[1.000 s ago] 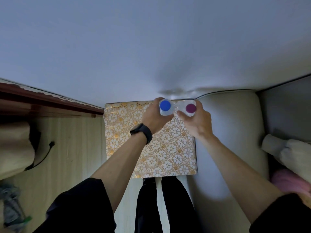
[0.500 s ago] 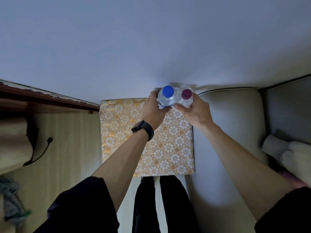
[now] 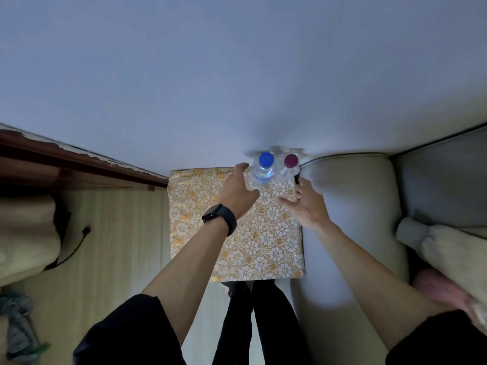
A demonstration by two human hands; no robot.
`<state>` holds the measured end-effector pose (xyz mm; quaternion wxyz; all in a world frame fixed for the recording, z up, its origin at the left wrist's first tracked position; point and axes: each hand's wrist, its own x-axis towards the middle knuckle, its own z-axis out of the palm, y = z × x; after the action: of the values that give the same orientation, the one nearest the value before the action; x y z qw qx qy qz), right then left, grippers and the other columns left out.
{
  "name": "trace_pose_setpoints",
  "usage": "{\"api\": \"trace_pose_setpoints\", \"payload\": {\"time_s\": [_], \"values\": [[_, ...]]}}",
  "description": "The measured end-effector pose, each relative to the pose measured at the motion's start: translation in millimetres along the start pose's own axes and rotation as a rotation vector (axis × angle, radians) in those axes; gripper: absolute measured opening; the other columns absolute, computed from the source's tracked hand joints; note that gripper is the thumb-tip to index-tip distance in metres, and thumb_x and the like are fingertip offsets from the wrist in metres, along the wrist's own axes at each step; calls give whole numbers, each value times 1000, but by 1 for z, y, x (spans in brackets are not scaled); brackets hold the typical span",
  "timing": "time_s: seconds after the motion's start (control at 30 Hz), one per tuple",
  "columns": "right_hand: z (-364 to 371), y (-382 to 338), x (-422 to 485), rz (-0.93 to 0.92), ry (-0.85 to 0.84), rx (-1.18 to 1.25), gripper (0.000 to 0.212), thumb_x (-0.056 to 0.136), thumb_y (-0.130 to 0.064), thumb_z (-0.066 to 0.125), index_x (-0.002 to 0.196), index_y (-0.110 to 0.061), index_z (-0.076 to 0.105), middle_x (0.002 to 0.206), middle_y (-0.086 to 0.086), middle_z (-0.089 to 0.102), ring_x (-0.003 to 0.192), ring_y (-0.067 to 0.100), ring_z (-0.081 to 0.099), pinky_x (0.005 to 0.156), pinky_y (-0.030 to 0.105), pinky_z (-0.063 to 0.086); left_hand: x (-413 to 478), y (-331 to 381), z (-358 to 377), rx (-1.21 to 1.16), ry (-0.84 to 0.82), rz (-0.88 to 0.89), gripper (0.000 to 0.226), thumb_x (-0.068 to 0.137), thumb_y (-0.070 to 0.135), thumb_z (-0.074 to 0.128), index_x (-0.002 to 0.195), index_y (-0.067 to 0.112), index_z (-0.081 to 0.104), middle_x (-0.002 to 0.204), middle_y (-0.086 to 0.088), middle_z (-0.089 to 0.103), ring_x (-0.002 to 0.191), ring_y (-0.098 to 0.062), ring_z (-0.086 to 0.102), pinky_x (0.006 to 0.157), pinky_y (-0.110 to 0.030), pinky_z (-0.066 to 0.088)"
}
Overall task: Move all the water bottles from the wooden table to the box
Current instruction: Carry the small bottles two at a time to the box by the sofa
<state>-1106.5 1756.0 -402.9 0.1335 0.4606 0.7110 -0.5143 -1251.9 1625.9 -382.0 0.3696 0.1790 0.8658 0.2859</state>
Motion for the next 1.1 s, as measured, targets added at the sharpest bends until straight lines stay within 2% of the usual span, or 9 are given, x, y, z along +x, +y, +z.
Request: {"api": "trace_pose_setpoints", "payload": {"time_s": [0.2, 0.33, 0.43, 0.53, 0.6, 0.7, 0.83, 1.0, 1.1], "values": [[2, -49, -127, -132, -16, -25, 35, 92, -48, 64, 127, -45, 61, 131, -26, 59, 124, 3, 54, 103, 22, 39, -99, 13, -66, 10, -11, 15, 54, 89, 29, 69, 139, 25, 50, 141, 2, 56, 124, -18, 56, 89, -23, 39], [0, -101, -209, -301, 18, -51, 17, 92, -46, 65, 108, -51, 68, 105, -53, 53, 108, -25, 48, 96, 13, 37, -182, 8, -121, 5, 81, -12, 48, 92, 36, 64, 138, 31, 50, 142, 4, 55, 104, -19, 65, 77, -24, 44], [4, -147, -256, -508, 13, -148, 14, 93, -44, 63, 104, -51, 68, 106, -47, 55, 107, -28, 45, 91, 2, 30, -244, -11, -161, 6, 185, -52, 46, 94, 39, 61, 139, 33, 50, 135, -1, 57, 97, -22, 66, 75, -25, 45], [17, -194, -287, -697, -36, -272, 21, 93, -46, 60, 110, -42, 71, 112, -38, 58, 111, -20, 49, 91, -5, 27, -300, -42, -200, 10, 307, -116, 45, 95, 39, 57, 139, 32, 50, 125, -5, 62, 104, -23, 63, 87, -36, 51], [35, -223, -300, -805, -74, -353, 27, 93, -45, 60, 115, -34, 72, 116, -31, 61, 117, -9, 49, 94, -1, 27, -335, -68, -223, 7, 417, -158, 42, 95, 35, 55, 137, 30, 51, 123, -7, 63, 111, -25, 60, 96, -41, 48], [77, -264, -313, -936, -159, -497, 30, 95, -43, 59, 120, -32, 70, 123, -21, 64, 130, 9, 46, 102, 18, 32, -388, -110, -246, -39, 595, -270, 41, 96, 36, 55, 136, 29, 52, 127, -5, 61, 115, -24, 58, 103, -42, 43], [149, -309, -345, -1138, -355, -646, 31, 96, -40, 62, 123, -28, 70, 128, -13, 65, 132, 17, 47, 109, 31, 38, -461, -160, -253, -125, 798, -443, 40, 96, 35, 59, 135, 27, 54, 131, -4, 62, 123, -26, 55, 105, -39, 42], [239, -325, -395, -1388, -648, -774, 32, 94, -36, 66, 124, -24, 70, 127, -9, 66, 130, 19, 47, 107, 17, 25, -546, -190, -227, -247, 1042, -704, 38, 94, 30, 63, 131, 25, 60, 132, -1, 63, 125, -24, 55, 107, -40, 40], [285, -311, -433, -1473, -863, -859, 37, 95, -43, 62, 130, -31, 65, 133, -13, 62, 137, 17, 39, 110, 22, 25, -600, -195, -193, -301, 1160, -878, 38, 94, 32, 62, 131, 28, 60, 135, 3, 61, 126, -19, 53, 107, -39, 39]]}}
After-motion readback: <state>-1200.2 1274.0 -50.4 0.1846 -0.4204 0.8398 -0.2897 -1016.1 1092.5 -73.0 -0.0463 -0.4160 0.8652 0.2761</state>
